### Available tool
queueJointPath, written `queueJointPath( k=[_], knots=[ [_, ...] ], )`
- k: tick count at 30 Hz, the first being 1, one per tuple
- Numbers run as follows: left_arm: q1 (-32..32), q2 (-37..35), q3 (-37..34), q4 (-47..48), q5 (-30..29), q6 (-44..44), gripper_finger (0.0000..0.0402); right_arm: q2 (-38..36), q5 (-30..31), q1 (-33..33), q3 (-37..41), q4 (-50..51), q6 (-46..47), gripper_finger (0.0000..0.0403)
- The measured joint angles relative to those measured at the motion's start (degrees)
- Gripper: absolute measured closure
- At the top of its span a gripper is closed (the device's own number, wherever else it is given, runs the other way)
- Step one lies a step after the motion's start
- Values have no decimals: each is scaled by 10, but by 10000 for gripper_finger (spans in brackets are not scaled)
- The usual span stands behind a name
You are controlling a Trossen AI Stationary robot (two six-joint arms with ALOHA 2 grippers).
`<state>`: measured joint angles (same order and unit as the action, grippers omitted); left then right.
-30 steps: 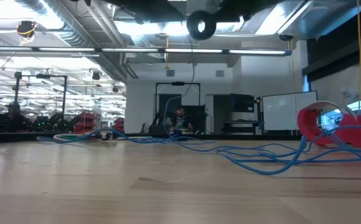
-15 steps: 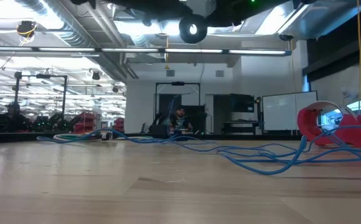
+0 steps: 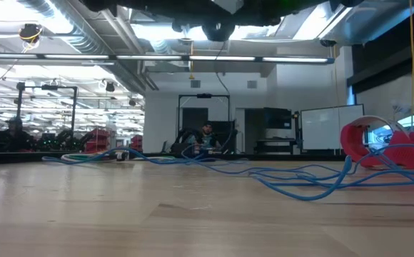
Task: Coil cords
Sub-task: Coil the blue wire onto the spool
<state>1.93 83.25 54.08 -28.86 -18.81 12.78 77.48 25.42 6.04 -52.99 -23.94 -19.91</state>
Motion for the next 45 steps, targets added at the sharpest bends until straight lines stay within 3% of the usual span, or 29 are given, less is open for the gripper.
queueJointPath(
  k=[4,10,15,18,45],
  knots=[
    [-14,-25,0,56,-5,29,375,-12,9,0,0,6,-4,390],
    [-13,-31,0,138,-7,-10,301,-34,10,0,0,14,-14,390],
    [-4,-29,-17,112,-7,-36,261,-39,10,0,0,17,-14,390],
    [-4,-30,-40,62,-7,-25,257,-39,10,0,0,19,-11,390],
    [13,-30,-43,8,-7,-30,266,-39,10,-1,0,27,-9,390]
  ],
)
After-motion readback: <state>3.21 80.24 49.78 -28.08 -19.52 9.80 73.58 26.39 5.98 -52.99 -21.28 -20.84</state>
